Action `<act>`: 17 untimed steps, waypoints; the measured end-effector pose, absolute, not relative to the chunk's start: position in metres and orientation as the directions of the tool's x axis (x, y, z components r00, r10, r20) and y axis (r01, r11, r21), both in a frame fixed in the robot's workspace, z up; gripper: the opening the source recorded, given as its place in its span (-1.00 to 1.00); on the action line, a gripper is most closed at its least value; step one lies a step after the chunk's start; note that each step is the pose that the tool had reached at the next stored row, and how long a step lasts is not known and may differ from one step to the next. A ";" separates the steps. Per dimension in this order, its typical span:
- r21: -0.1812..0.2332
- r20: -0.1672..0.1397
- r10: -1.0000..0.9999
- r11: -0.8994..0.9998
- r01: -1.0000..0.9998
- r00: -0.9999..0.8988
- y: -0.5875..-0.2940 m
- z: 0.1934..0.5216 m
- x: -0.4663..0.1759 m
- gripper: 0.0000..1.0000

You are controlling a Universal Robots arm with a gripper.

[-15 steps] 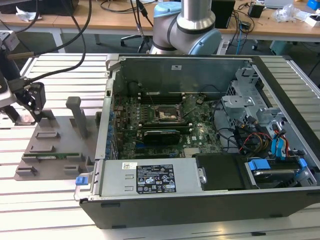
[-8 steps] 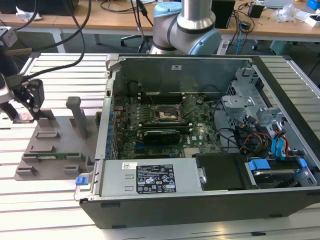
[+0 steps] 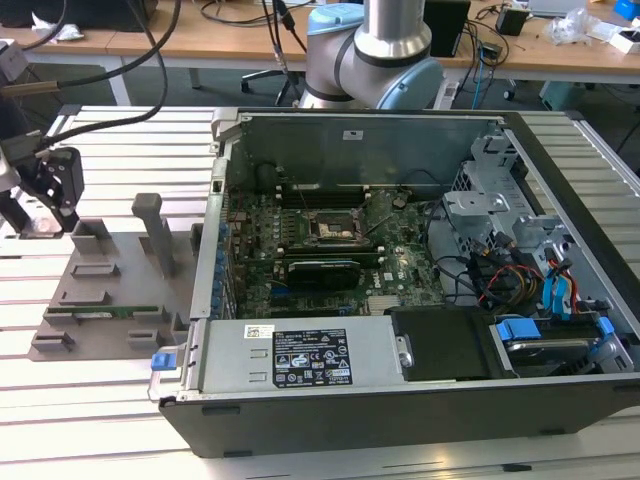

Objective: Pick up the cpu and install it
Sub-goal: 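Pick up the cpu and move it towards the insertion slot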

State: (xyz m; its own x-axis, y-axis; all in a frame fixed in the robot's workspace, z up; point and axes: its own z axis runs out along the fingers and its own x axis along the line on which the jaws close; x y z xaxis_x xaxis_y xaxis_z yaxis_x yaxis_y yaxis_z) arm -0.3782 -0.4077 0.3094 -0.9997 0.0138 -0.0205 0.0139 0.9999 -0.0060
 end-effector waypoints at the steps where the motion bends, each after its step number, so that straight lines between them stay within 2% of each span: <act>1: -0.006 -0.021 0.014 1.000 0.014 -1.000 -0.408 0.311 -0.378 0.09; 17: -0.006 -0.020 0.014 1.000 0.014 -1.000 -0.408 0.327 -0.378 0.09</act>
State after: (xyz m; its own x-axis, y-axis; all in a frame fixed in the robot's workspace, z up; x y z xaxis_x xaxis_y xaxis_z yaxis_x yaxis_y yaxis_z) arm -0.3782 -0.4077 0.3274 -0.9997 0.0137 -0.0205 0.0138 0.9999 -0.0060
